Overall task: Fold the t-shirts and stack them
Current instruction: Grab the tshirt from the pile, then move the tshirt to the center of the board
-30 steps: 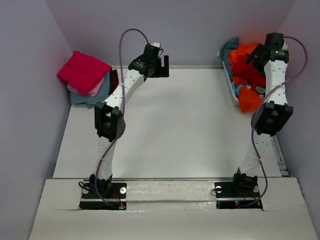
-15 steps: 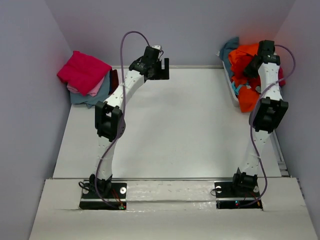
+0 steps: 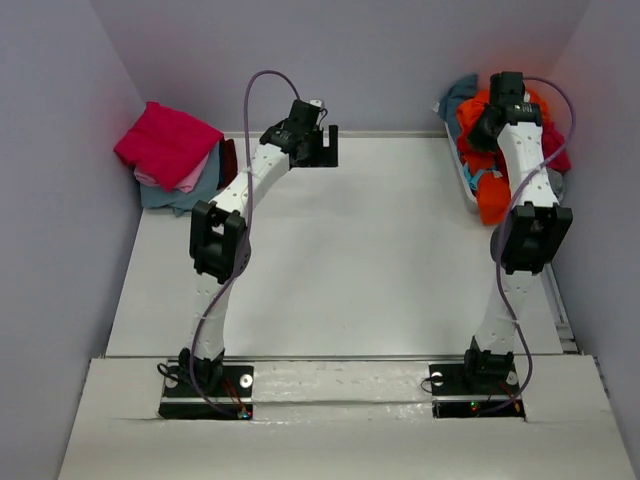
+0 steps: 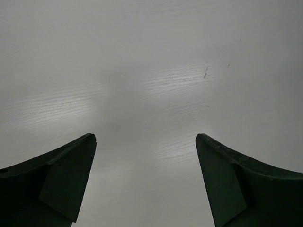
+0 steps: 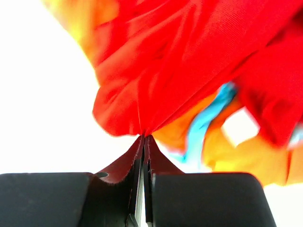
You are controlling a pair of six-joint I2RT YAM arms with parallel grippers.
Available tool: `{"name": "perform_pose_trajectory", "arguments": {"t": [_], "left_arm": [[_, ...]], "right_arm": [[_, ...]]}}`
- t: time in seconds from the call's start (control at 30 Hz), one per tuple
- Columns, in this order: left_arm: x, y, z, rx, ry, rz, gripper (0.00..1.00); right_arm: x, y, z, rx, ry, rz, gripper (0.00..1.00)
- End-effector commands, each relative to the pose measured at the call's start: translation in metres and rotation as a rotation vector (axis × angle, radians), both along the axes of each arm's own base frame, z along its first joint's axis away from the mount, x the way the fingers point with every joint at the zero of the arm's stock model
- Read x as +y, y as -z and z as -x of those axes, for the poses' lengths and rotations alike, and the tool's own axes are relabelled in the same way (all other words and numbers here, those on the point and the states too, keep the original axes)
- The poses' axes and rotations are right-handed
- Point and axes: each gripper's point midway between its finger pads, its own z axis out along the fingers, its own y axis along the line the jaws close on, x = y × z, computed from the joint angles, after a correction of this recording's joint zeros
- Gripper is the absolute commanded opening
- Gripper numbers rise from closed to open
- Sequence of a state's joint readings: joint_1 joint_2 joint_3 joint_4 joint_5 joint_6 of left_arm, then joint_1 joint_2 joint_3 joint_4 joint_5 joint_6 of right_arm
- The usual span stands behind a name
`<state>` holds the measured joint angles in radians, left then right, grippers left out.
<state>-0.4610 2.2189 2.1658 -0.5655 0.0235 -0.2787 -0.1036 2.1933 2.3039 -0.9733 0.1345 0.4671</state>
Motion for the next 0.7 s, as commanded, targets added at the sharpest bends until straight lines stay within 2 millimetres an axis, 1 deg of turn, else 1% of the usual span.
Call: {"name": "perform_pose_trajectory", "arguments": {"t": [0.0, 0.03, 0.07, 0.1, 0.13, 0.2, 0.23, 0.27, 0.3, 0.33, 0.37, 0.4, 0.43, 0.47, 0.5, 0.53, 0.57, 0.6, 0.67], "left_arm": [[0.003, -0.043, 0.011, -0.078, 0.005, 0.036, 0.99], [0.003, -0.043, 0.011, -0.080, 0.005, 0.037, 0.99], [0.004, -0.044, 0.012, -0.082, 0.006, 0.039, 0.99], [0.005, -0.044, 0.014, -0.080, 0.005, 0.037, 0.99], [0.005, -0.045, 0.015, -0.079, 0.003, 0.037, 0.99], [0.008, -0.048, 0.018, -0.083, 0.000, 0.034, 0.99], [0.009, -0.051, 0.019, -0.089, -0.001, 0.036, 0.99], [0.010, -0.051, 0.020, -0.090, -0.002, 0.033, 0.99], [0.012, -0.052, 0.023, -0.093, -0.003, 0.034, 0.99], [0.012, -0.052, 0.024, -0.092, -0.005, 0.032, 0.99], [0.013, -0.051, 0.026, -0.087, -0.005, 0.030, 0.99], [0.009, -0.051, 0.029, -0.086, 0.006, 0.027, 0.99], [0.015, -0.049, 0.029, -0.089, -0.015, 0.007, 0.99], [0.016, -0.048, 0.031, -0.088, -0.017, 0.003, 0.99], [0.014, -0.047, 0.036, -0.086, -0.012, 0.000, 0.99], [0.015, -0.048, 0.036, -0.089, -0.016, -0.003, 0.99], [0.011, -0.047, 0.040, -0.088, -0.008, -0.006, 0.99], [0.013, -0.047, 0.041, -0.087, -0.010, -0.011, 0.99], [0.012, -0.047, 0.045, -0.088, -0.007, -0.020, 0.99]], "right_arm": [[0.035, -0.105, 0.042, -0.173, -0.063, 0.047, 0.07], [0.034, -0.130, 0.054, -0.221, -0.063, 0.060, 0.07], [0.031, -0.135, 0.059, -0.228, -0.050, 0.074, 0.07], [0.028, -0.143, 0.069, -0.220, -0.037, 0.088, 0.07], [0.027, -0.145, 0.073, -0.212, -0.031, 0.093, 0.07], [0.030, -0.168, 0.086, -0.268, -0.025, 0.073, 0.07], [0.037, -0.181, 0.091, -0.309, -0.039, 0.075, 0.07], [0.038, -0.196, 0.107, -0.350, -0.040, 0.074, 0.07], [0.044, -0.202, 0.111, -0.369, -0.055, 0.066, 0.07], [0.045, -0.204, 0.117, -0.364, -0.057, 0.057, 0.07], [0.052, -0.218, 0.122, -0.385, -0.076, 0.046, 0.07], [0.058, -0.216, 0.132, -0.355, -0.090, 0.046, 0.07], [0.062, -0.221, 0.136, -0.357, -0.099, 0.080, 0.07], [0.068, -0.225, 0.141, -0.363, -0.113, 0.098, 0.07], [0.085, -0.227, 0.151, -0.365, -0.158, 0.108, 0.07], [0.089, -0.226, 0.155, -0.360, -0.169, 0.107, 0.07], [0.091, -0.221, 0.157, -0.346, -0.177, 0.097, 0.07], [0.091, -0.206, 0.162, -0.303, -0.176, 0.089, 0.07], [0.092, -0.186, 0.162, -0.260, -0.178, 0.084, 0.07]]}}
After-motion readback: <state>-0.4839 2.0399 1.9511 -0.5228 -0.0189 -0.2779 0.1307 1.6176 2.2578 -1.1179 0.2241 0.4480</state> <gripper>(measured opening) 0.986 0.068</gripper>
